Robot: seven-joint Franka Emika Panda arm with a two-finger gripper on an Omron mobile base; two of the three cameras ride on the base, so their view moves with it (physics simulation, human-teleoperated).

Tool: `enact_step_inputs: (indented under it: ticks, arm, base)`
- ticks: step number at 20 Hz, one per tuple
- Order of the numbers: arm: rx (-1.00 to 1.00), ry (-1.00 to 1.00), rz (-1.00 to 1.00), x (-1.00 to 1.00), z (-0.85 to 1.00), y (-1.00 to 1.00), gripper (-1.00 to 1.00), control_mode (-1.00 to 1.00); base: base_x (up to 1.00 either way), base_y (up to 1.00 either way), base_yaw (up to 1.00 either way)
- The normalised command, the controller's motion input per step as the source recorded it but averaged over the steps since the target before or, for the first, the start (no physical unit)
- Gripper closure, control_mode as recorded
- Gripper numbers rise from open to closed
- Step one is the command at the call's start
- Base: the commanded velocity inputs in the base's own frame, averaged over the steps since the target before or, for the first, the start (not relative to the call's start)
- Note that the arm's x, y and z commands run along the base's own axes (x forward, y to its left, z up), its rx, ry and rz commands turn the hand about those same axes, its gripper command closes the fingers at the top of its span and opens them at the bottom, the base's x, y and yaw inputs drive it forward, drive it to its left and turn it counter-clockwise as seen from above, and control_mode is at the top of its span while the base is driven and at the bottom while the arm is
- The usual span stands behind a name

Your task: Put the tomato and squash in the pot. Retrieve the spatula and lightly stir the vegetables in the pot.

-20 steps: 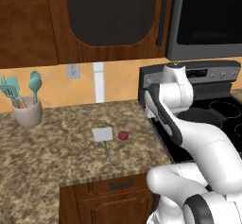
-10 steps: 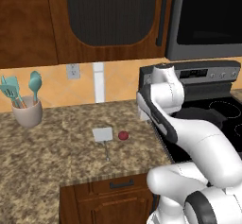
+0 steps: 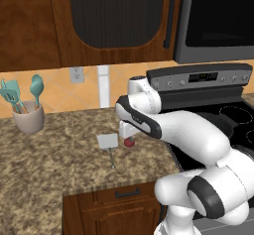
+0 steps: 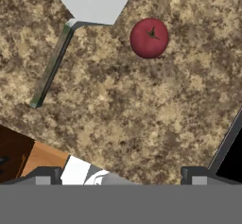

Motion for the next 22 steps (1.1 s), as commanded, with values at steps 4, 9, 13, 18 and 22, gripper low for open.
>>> enact_step_inputs:
  ticks: [4, 9, 13, 18, 22]
  arm:
    - [-0.01, 0.12, 0.04, 0.48, -0.49, 0.34, -1.00, -1.00]
    - [0.00, 0.00, 0.00, 0.50, -0.50, 0.00, -1.00, -1.00]
    - [0.00, 0.00, -0.03, 0.50, -0.50, -0.08, -1.00, -1.00]
    - [0.05, 0.00, 0.00, 0.28, -0.28, -0.01, -1.00, -1.00]
    - [0.04, 0.00, 0.00, 0.13, -0.23, 0.00, -1.00, -1.00]
  base:
    - [0.00, 0.00, 0.00]
    - [0.00, 0.00, 0.00]
    - [0.00, 0.00, 0.00]
    - [0.00, 0.00, 0.00]
    - [0.00, 0.00, 0.00]
